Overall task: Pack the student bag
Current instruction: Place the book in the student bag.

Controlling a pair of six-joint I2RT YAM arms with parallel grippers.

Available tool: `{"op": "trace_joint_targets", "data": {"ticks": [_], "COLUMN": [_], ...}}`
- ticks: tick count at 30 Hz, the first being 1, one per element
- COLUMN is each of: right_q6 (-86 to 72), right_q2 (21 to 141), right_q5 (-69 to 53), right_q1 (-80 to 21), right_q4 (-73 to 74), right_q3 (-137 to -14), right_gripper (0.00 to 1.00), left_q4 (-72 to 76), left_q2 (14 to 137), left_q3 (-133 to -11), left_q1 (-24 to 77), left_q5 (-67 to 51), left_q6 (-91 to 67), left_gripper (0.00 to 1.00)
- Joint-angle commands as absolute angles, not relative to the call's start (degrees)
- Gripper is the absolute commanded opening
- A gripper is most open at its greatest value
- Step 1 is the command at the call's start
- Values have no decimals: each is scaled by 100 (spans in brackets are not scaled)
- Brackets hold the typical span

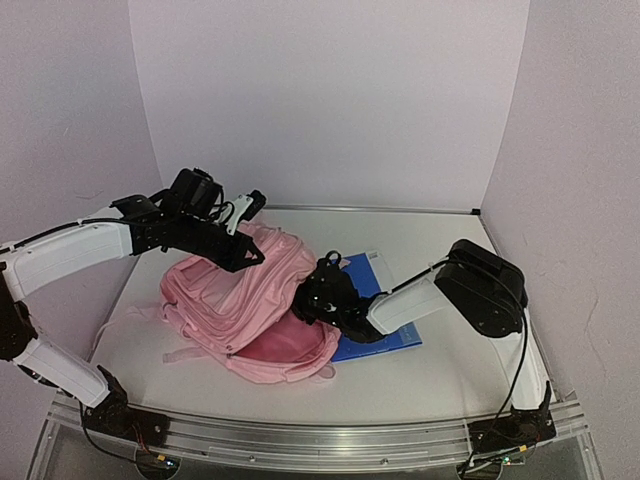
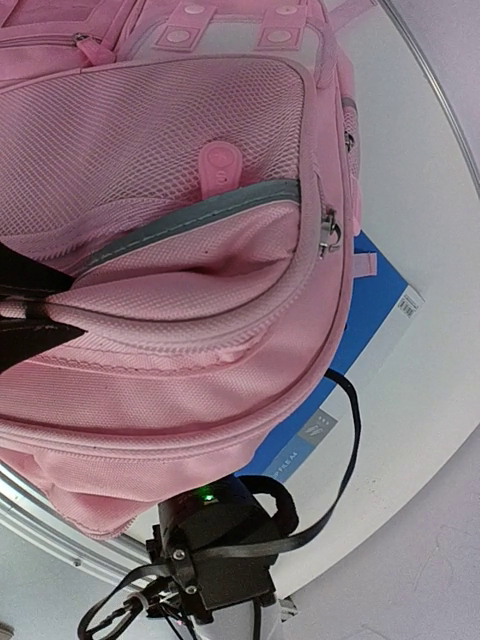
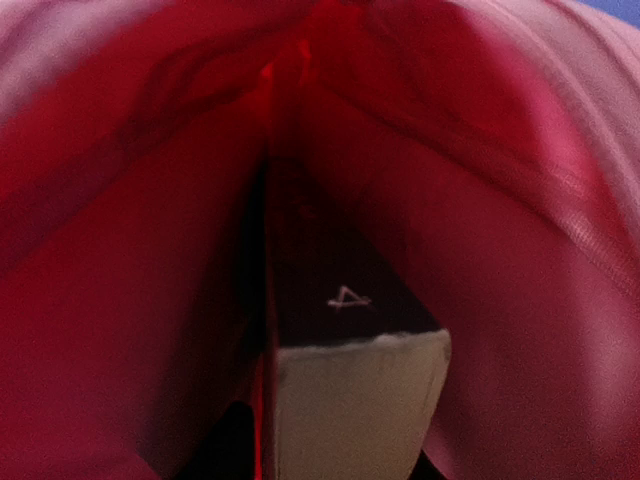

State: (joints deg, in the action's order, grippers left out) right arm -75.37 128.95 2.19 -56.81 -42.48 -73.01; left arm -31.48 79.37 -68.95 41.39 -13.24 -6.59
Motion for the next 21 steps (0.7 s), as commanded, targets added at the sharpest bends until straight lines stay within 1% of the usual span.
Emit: {"op": "trace_joint_targets", "data": {"ticks": [1,2,10,13,17,21], "right_q6": [-7112,-7044,-6496,-6491,-6609,-6681], "right_q2": [12256,12112,10925,10709,10694,10695], "right_q5": [715,771,1137,1073,911,1005], "right_q1": [-5783,-5784,-5848,-5856,-5906,-6018], "right_q4": [-3875,-3773,-2610,-2484,-2233,-1994], "right_q3": [-7044,-6945,-6368,-6163,-6119,-6069], "right_gripper": [48,51,70,76,78,76], "left_q4": [-1871,-1898,-1951,-1959,-1969,-1975], "left_q2": [7408,7398,7228,7201,7242,7277], "left_q3": [-7251,-7259,-7286,-7286,-7293,-7295], "left_q1": [4153,4131,3856,3821,3798,3789], "left_q5": [-1424,-1319,-1111,-1094,-1114,-1128], "left_q6": [-690,-693,-711,-706,-703,-714], "left_gripper": [0,0,0,0,0,0]}}
